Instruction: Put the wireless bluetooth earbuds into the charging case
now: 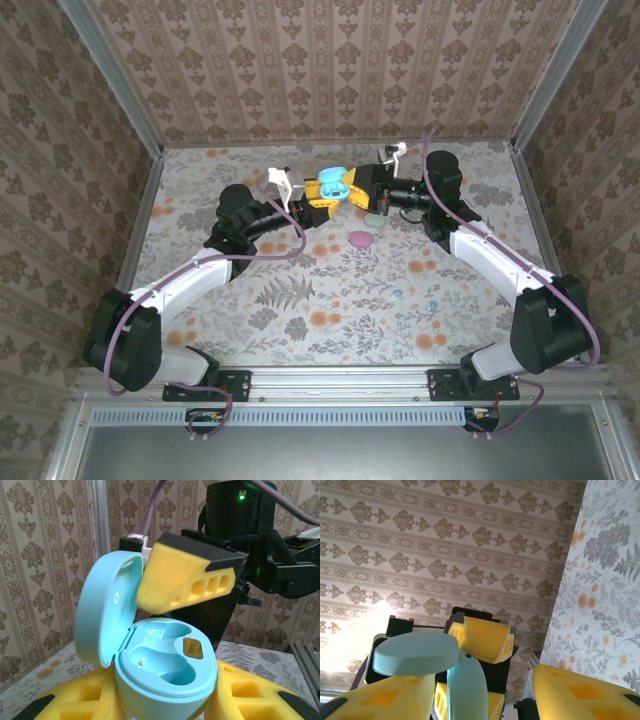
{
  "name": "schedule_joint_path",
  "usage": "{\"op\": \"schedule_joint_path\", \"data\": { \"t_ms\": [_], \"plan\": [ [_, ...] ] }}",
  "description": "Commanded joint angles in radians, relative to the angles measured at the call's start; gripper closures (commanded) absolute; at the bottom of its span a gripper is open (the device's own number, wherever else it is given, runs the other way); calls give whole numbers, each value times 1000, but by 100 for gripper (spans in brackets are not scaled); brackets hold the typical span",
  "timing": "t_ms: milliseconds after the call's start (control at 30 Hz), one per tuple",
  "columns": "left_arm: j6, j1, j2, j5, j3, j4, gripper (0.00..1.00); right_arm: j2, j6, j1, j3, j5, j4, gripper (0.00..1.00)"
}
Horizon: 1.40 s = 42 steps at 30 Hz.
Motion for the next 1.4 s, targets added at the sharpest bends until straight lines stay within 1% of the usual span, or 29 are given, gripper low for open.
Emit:
{"op": "schedule_joint_path", "data": {
  "t_ms": [0,133,300,367,467,500,567,667,800,900,967,1067,1100,1167,1267,1367],
  "plan": [
    [11,-4,-19,13,-9,21,66,-86,-99,-12,2,35,-92,42],
    [10,-4,-21,10,-11,21,66,-151,-183,-42,-8,71,-188,41],
    [9,-4,-25,11,-18,21,67,-280,-358,-90,-43,251,-448,43],
    [8,-2,-28,10,-21,21,66,-321,-439,-109,-40,353,-624,46],
    [8,-3,-29,11,-25,21,66,-340,-532,-123,-30,537,-886,52],
    [7,-3,-29,11,-25,21,66,-339,-555,-123,-31,570,-932,53],
    [7,-3,-29,10,-23,23,66,-331,-596,-126,-42,614,-1026,55],
    [7,-1,-26,8,-23,27,66,-294,-625,-126,-58,633,-1127,58],
    [5,0,-24,10,-23,28,67,-236,-629,-126,-90,597,-1217,60],
    [5,0,-27,8,-26,31,67,-222,-590,-124,-140,641,-1268,57],
    [2,0,-30,4,-30,35,66,-235,-534,-124,-195,693,-1284,57],
    [2,0,-34,1,-33,37,66,-262,-482,-125,-268,735,-1283,56],
    [1,0,-33,2,-34,38,66,-269,-479,-125,-283,732,-1269,57],
    [1,2,-33,3,-32,38,66,-271,-471,-124,-311,659,-1219,60],
    [3,3,-33,10,-27,37,67,-232,-435,-116,-332,563,-1149,57],
    [-1,5,-34,10,-29,43,67,-166,-430,-77,-320,560,-1126,56]
  ]
}}
